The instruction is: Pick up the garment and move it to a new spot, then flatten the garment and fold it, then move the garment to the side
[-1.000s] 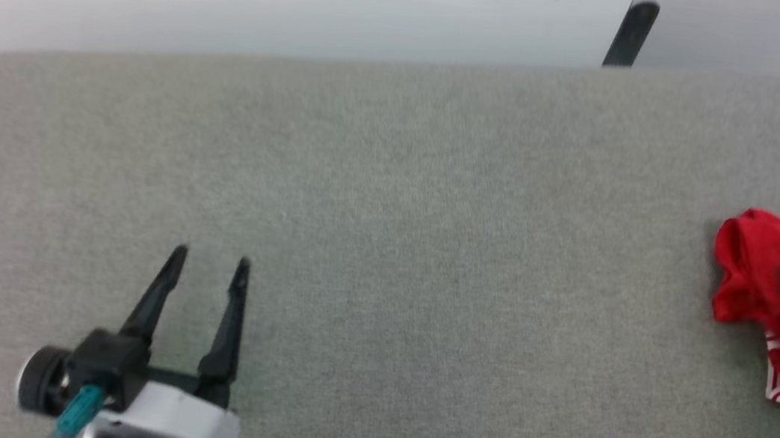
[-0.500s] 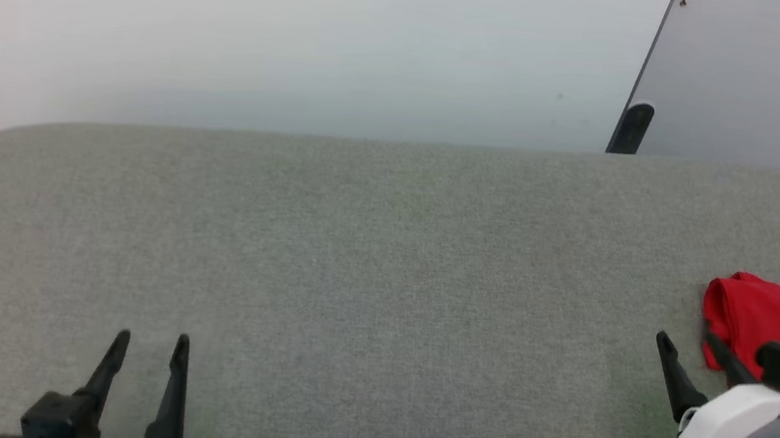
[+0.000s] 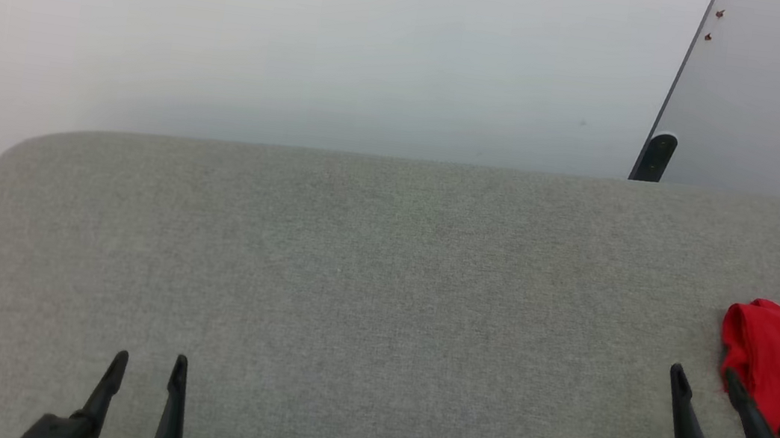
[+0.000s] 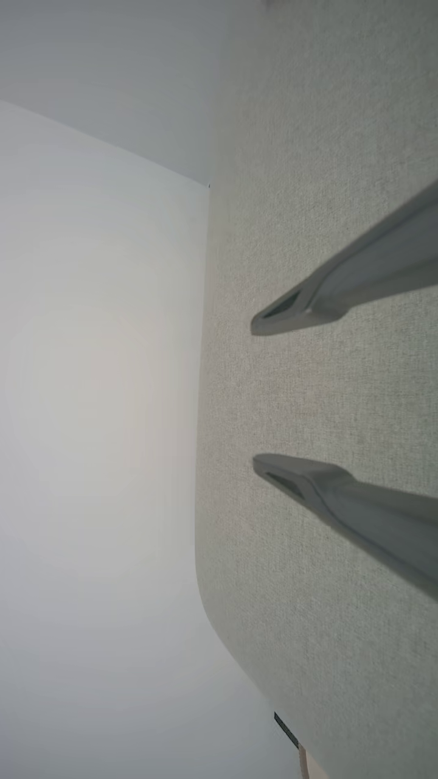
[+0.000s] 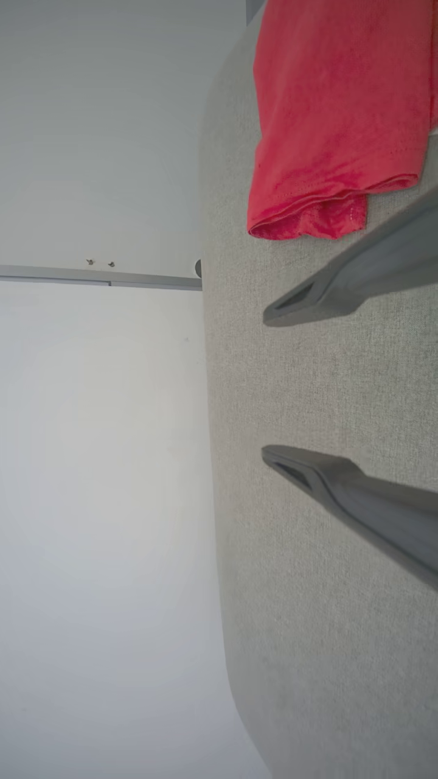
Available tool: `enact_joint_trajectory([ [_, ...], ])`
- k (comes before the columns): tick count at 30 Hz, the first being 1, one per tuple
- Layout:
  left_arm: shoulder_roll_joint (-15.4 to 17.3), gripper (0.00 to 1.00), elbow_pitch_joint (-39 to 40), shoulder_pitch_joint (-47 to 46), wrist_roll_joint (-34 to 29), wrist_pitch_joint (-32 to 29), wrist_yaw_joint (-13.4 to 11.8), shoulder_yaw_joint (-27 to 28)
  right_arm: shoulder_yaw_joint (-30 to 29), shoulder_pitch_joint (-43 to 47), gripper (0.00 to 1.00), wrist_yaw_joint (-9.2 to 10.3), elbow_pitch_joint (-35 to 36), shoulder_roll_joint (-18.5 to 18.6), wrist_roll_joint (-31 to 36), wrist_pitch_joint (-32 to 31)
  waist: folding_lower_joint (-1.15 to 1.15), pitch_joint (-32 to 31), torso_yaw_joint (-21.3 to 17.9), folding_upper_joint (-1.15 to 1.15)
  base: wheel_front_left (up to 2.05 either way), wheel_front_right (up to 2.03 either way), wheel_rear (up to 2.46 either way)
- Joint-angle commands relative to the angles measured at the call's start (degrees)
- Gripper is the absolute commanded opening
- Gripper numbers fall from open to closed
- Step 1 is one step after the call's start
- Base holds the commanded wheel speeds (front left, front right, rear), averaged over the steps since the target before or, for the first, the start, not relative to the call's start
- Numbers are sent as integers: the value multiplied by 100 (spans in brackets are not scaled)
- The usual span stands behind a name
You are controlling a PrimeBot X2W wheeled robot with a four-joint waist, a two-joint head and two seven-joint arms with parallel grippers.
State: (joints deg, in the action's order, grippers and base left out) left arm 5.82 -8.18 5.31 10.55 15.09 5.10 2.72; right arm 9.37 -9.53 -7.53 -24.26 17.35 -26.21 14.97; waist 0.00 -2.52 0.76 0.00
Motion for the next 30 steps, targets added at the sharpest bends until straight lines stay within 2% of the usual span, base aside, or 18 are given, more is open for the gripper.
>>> enact_joint_trajectory([
  [1, -7, 100, 84, 103, -17, 6, 24, -7, -148, 179, 100, 10, 220, -86, 145, 22, 0, 1, 19, 0, 0, 0, 0],
  [9, 10, 100, 637, 452, -95, 6, 25, -98, -594, 829, 100, 10, 1212, -435, 444, -193, 0, 33, 60, 0, 0, 0, 0],
  [16, -5, 100, 1076, 739, -90, -18, -92, -107, -843, 1301, 100, 10, 1884, -616, 572, -476, 0, 106, 112, 0, 0, 0, 0],
  [30, 87, 100, 1157, 712, -154, -122, -142, -237, -877, 1469, 100, 10, 2213, -746, 632, -701, 0, 154, 64, 0, 0, 0, 0],
])
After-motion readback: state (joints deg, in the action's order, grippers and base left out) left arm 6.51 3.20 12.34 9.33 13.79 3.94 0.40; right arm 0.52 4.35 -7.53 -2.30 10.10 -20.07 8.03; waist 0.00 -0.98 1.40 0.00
